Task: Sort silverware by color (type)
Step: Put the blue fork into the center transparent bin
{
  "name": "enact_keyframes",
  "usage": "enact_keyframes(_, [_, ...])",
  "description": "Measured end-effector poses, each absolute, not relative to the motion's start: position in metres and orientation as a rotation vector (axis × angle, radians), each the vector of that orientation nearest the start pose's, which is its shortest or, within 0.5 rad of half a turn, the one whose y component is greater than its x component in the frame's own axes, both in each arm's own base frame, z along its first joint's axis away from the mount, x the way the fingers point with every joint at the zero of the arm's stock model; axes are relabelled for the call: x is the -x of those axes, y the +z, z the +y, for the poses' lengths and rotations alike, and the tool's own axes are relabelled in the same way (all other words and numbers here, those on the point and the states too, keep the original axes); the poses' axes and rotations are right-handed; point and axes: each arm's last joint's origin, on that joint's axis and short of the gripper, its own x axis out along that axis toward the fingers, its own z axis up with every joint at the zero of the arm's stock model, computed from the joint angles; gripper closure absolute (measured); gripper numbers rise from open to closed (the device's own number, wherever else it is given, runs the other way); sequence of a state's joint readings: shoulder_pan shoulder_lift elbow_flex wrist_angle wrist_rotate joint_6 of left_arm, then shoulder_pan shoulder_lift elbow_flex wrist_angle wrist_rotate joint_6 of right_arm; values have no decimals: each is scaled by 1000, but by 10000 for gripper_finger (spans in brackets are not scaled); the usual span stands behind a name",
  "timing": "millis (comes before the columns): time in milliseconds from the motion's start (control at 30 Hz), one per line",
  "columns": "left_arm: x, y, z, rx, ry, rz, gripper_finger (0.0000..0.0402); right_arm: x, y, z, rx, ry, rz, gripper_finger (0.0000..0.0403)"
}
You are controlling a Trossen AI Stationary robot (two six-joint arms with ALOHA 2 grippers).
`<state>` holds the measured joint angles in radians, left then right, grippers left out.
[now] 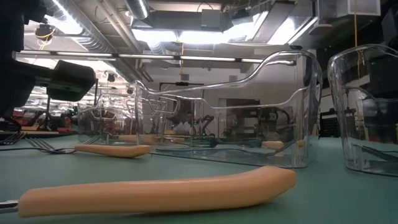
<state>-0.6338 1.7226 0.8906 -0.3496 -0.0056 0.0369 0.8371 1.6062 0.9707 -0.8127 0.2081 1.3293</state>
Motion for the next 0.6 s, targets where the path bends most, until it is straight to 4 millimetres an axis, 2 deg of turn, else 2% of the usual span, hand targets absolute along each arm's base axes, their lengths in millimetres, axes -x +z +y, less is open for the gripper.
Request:
enact_keyframes(133, [-247,134,-181,-410,-572,1131,394,-188,175,199,-389,-373,1292,341])
enact_keyframes(367, [-246,138,-180,-383,-546,1130,395,-188,175,199,-389,-373,1293,341])
enact_keyframes(467, [-246,149,-179,-367,-542,1098,397,-188,175,200,-391,-370,1299,341])
enact_keyframes(600, [-253,175,-182,-317,-538,1019,398,-188,177,201,-407,-354,1329,341])
